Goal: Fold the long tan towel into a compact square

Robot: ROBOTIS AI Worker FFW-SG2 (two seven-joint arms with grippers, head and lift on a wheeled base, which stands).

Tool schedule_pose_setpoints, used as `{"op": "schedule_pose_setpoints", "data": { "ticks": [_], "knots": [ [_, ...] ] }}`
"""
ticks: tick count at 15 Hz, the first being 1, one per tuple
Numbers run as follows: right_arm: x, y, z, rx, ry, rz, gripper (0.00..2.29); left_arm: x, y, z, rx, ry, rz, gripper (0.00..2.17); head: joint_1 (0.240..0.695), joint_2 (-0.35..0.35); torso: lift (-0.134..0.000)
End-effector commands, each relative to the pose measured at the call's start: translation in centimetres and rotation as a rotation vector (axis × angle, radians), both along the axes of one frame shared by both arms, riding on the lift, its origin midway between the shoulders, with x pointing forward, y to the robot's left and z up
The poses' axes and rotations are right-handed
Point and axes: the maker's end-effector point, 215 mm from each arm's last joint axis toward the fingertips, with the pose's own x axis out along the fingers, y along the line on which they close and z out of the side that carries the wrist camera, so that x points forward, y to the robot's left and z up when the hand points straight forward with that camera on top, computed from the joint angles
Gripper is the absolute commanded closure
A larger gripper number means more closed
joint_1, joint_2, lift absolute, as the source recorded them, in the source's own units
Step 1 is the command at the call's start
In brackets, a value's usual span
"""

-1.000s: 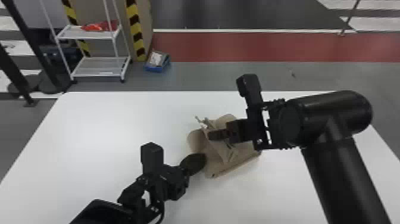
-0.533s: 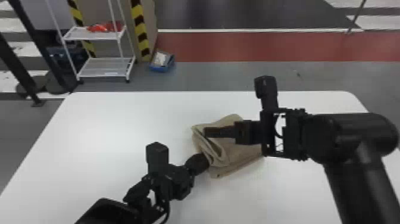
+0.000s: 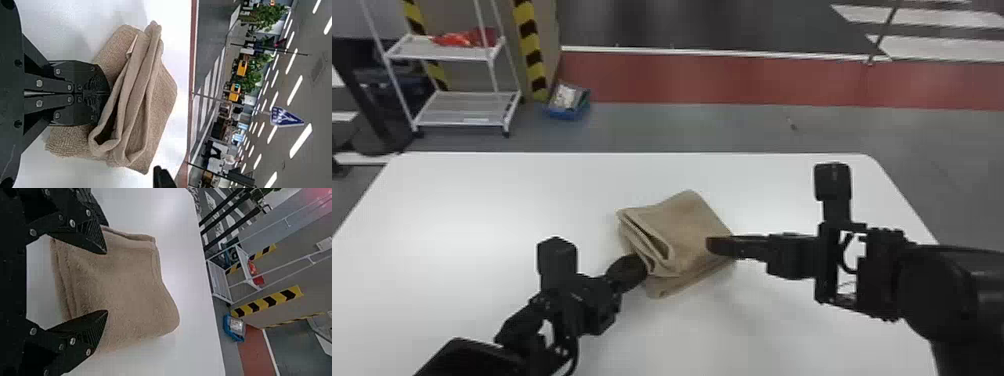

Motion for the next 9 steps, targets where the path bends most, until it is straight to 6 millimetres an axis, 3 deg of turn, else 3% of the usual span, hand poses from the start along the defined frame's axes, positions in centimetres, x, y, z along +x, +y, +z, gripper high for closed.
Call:
{"op": "schedule_pose_setpoints", "data": {
  "ticks": [1, 5, 9],
  "knots": [
    [-0.8, -2.4, 0.1, -0.01, -0.078, -0.027, 2.19, 0.1, 0.1, 0.1, -0.001, -0.002, 0.002, 2.0, 0.695, -0.111, -0.123],
    [-1.2, -4.2, 0.8, -0.008, -0.263, -0.079, 2.19, 0.2, 0.0, 0.3, -0.003, -0.005, 0.002, 2.0, 0.695, -0.151, -0.123],
    [-2.4, -4.4, -0.7, -0.029, -0.26, -0.082, 2.19, 0.2, 0.0, 0.4, -0.004, -0.01, 0.002, 2.0, 0.695, -0.169, -0.123]
  ]
}}
